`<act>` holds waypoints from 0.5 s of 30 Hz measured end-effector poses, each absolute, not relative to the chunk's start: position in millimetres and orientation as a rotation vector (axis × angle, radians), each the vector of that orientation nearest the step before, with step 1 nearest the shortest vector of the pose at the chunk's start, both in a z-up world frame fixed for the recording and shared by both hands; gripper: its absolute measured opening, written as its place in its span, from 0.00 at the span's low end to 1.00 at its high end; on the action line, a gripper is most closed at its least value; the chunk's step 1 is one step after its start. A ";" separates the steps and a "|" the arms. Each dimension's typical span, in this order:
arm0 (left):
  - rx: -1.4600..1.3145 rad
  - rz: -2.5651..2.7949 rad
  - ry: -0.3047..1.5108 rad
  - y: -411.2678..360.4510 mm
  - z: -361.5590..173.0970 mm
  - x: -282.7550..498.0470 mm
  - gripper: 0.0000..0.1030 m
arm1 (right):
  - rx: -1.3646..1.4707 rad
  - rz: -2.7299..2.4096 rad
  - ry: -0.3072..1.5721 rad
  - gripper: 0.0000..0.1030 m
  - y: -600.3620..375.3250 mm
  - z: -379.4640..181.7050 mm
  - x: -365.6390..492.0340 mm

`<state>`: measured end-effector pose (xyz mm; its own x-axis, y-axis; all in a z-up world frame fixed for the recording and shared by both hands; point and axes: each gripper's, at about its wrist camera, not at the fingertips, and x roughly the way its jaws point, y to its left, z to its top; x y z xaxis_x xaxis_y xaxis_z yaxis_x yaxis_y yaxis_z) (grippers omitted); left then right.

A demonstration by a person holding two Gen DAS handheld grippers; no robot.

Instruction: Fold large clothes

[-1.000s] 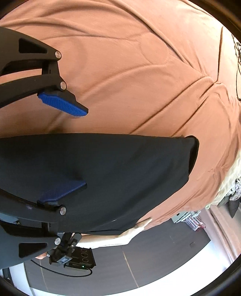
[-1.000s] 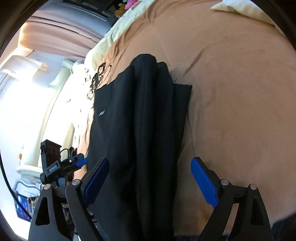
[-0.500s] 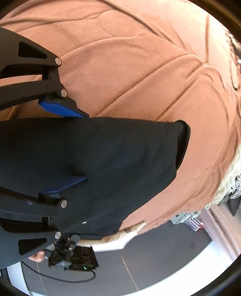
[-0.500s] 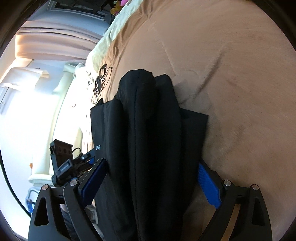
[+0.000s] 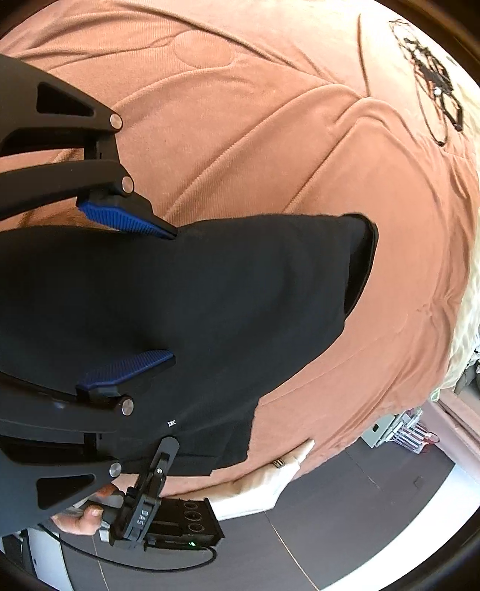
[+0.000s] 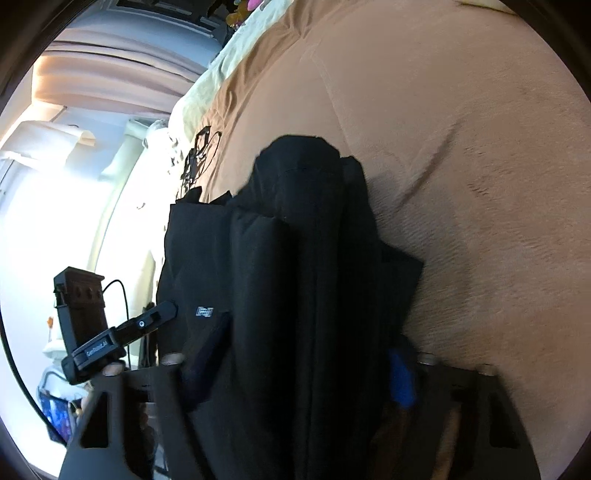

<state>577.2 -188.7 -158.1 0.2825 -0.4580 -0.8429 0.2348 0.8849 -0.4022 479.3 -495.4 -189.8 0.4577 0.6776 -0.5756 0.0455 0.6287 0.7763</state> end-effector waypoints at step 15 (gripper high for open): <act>-0.457 -0.509 1.212 -161.0 -189.3 589.1 0.42 | 0.792 0.459 1.009 0.16 -489.0 -170.3 472.7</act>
<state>589.1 -161.0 -189.3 0.2667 -0.5946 -0.7585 0.1246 0.8017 -0.5846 472.7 -489.0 -170.3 0.4752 0.6710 -0.5692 0.0115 0.6421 0.7665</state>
